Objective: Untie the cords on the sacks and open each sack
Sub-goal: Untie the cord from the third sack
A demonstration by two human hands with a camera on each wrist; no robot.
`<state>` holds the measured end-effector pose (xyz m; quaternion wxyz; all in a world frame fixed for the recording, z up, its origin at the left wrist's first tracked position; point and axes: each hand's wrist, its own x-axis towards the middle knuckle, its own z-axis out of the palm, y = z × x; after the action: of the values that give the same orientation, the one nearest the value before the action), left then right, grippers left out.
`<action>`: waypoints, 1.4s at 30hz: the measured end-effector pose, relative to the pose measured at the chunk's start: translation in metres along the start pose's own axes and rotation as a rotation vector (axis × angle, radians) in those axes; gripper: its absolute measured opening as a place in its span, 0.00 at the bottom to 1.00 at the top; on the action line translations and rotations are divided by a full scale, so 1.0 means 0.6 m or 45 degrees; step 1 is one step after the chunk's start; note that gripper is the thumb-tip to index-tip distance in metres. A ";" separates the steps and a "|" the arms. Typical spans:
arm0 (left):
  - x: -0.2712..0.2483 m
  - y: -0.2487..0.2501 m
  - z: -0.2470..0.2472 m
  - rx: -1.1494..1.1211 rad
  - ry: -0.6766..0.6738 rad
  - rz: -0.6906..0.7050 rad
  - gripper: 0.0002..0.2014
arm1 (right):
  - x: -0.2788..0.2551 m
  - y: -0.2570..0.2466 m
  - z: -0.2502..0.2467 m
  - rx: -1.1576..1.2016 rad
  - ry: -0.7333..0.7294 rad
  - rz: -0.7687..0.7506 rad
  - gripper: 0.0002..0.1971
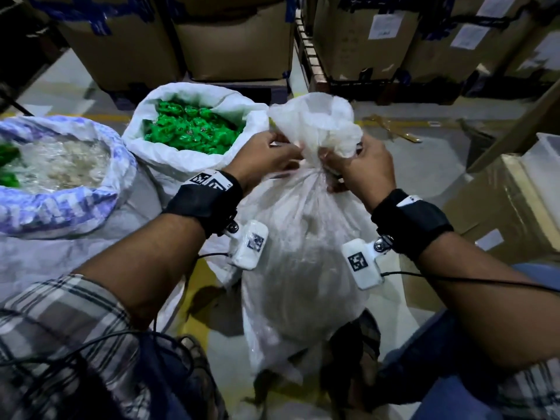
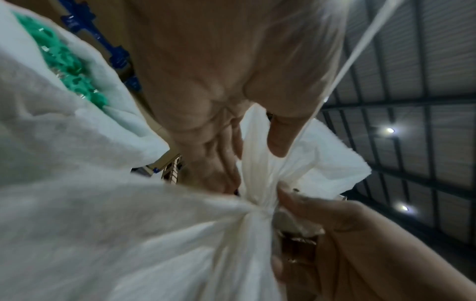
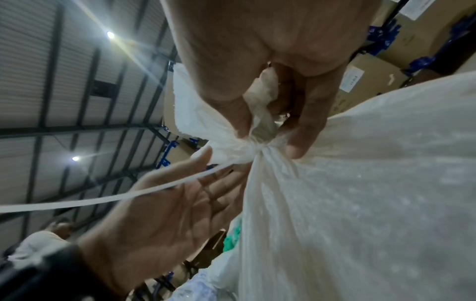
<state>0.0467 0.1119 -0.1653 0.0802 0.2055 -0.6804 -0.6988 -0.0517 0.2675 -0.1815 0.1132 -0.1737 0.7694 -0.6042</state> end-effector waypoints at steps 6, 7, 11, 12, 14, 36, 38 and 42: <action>0.001 -0.038 -0.025 0.528 -0.052 -0.063 0.11 | 0.010 0.071 0.007 -0.055 -0.075 0.347 0.21; 0.002 -0.048 -0.026 0.668 -0.018 0.003 0.09 | 0.013 0.075 0.006 -0.066 -0.101 0.338 0.20; 0.002 -0.068 -0.028 1.129 0.020 0.170 0.08 | 0.023 0.062 0.007 -0.120 -0.241 0.283 0.21; 0.002 -0.070 -0.028 1.296 -0.020 0.201 0.10 | 0.025 0.059 0.007 -0.151 -0.271 0.285 0.18; 0.002 -0.074 -0.030 1.675 -0.077 0.268 0.11 | 0.030 0.054 0.005 -0.293 -0.301 0.246 0.18; 0.018 -0.133 0.000 1.535 -0.004 0.331 0.09 | -0.027 0.021 0.008 -0.680 -0.104 0.102 0.06; 0.022 -0.138 -0.001 1.518 -0.032 0.325 0.09 | -0.044 0.024 0.008 -0.685 -0.170 0.045 0.07; 0.028 -0.135 0.008 1.513 -0.008 0.360 0.10 | -0.053 0.041 0.000 -0.928 -0.173 -0.194 0.09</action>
<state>0.0434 0.1150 -0.2482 0.0419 0.1208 -0.9748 -0.1829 -0.0258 0.2852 -0.2063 0.0496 -0.2990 0.9095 -0.2844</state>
